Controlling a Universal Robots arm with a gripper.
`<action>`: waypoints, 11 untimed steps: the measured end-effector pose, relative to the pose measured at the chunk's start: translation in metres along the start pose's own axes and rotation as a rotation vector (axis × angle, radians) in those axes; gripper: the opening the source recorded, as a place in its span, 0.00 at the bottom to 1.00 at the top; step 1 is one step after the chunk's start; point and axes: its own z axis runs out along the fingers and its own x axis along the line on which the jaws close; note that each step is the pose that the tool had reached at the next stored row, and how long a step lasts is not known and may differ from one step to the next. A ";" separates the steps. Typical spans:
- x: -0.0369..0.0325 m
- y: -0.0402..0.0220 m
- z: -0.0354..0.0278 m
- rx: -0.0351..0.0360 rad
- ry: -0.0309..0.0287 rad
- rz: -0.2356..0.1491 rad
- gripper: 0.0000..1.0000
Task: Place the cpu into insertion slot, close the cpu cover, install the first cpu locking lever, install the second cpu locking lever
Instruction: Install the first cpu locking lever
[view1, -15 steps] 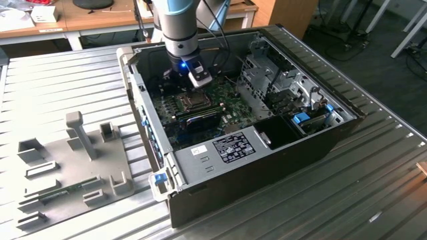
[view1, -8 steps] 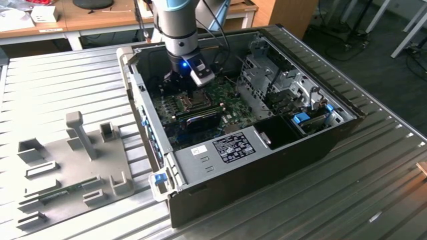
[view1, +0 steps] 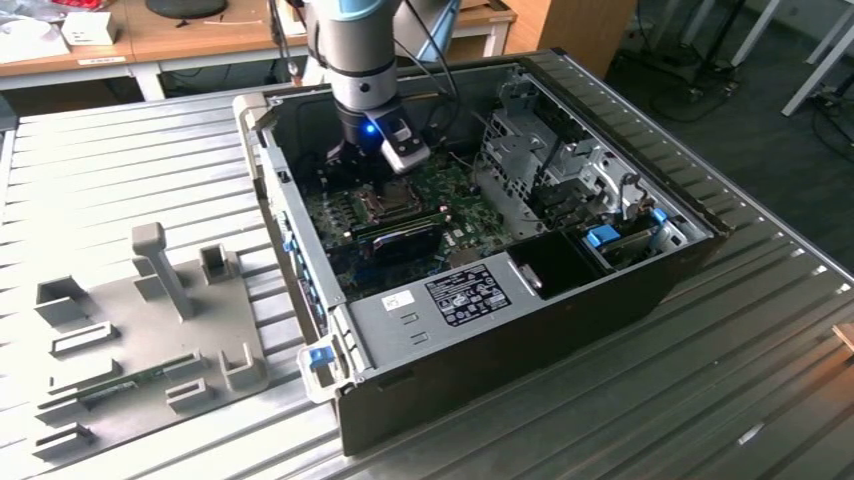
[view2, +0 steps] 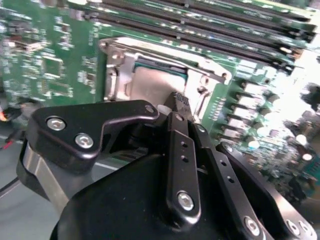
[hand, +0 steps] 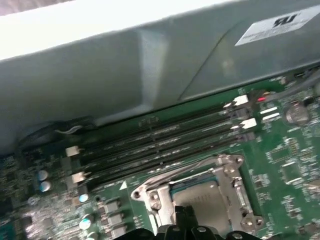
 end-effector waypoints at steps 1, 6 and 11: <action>-0.0007 0.0002 0.0003 0.0054 0.0170 0.000 0.10; -0.0013 0.0004 0.0003 0.0144 0.0450 0.001 0.10; -0.0065 0.0021 0.0011 0.0150 0.0477 -0.001 0.10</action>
